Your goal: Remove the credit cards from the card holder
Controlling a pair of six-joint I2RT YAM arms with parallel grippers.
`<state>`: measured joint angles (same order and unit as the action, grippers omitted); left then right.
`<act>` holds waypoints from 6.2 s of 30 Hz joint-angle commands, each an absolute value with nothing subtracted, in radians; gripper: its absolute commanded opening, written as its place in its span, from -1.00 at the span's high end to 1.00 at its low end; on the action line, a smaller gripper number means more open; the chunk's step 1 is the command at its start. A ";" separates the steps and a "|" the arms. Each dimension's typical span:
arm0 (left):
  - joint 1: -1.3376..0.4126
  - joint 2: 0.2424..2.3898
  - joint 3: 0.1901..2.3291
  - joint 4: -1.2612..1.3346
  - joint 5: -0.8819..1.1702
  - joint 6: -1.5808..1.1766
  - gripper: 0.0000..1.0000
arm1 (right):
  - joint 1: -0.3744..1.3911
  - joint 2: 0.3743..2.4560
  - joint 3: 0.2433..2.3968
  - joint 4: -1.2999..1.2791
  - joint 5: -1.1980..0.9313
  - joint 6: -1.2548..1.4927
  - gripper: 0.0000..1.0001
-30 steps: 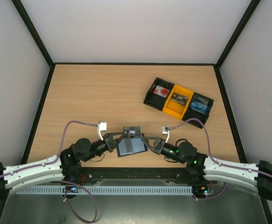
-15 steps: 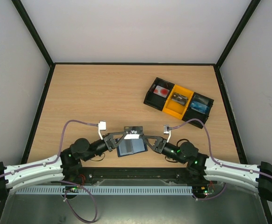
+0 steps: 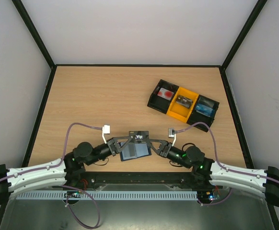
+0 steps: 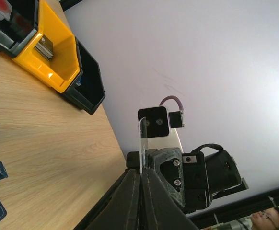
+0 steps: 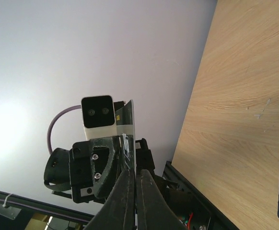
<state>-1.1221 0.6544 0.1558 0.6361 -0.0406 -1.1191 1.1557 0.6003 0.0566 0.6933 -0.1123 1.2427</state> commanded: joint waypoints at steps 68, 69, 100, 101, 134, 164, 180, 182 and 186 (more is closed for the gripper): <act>-0.627 0.613 0.434 -0.147 0.313 -0.635 -1.00 | 0.082 1.440 0.761 0.180 -0.240 0.681 0.95; -0.626 0.617 0.437 -0.156 0.308 -0.634 -1.00 | 0.078 1.448 0.764 0.185 -0.239 0.679 0.95; -0.626 0.605 0.366 -0.127 0.296 -0.752 -1.00 | 0.044 1.602 0.749 0.347 -0.280 0.712 0.95; -0.626 0.605 0.365 -0.129 0.296 -0.753 -1.00 | 0.044 1.602 0.749 0.345 -0.277 0.711 0.95; -0.626 0.615 0.330 -0.144 0.280 -0.806 -1.00 | 0.044 1.627 0.846 0.143 -0.184 0.731 0.62; -0.635 0.848 0.237 0.081 0.410 -1.027 -0.90 | 0.346 1.173 0.693 -0.150 -0.325 0.804 0.24; -0.635 0.878 0.100 0.329 0.456 -1.151 -0.80 | 0.873 1.181 0.554 -0.015 -0.231 0.926 0.27; -0.635 0.864 0.098 0.307 0.441 -1.155 -0.79 | 0.917 1.230 0.563 0.010 -0.227 0.931 0.28; -0.635 0.828 0.098 0.267 0.424 -1.158 -0.79 | 1.001 1.338 0.602 0.043 -0.216 0.936 0.33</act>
<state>-0.6342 0.8639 0.1051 0.2810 0.4408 -1.1389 0.9360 1.2560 0.5617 -0.0128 -0.2539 0.9222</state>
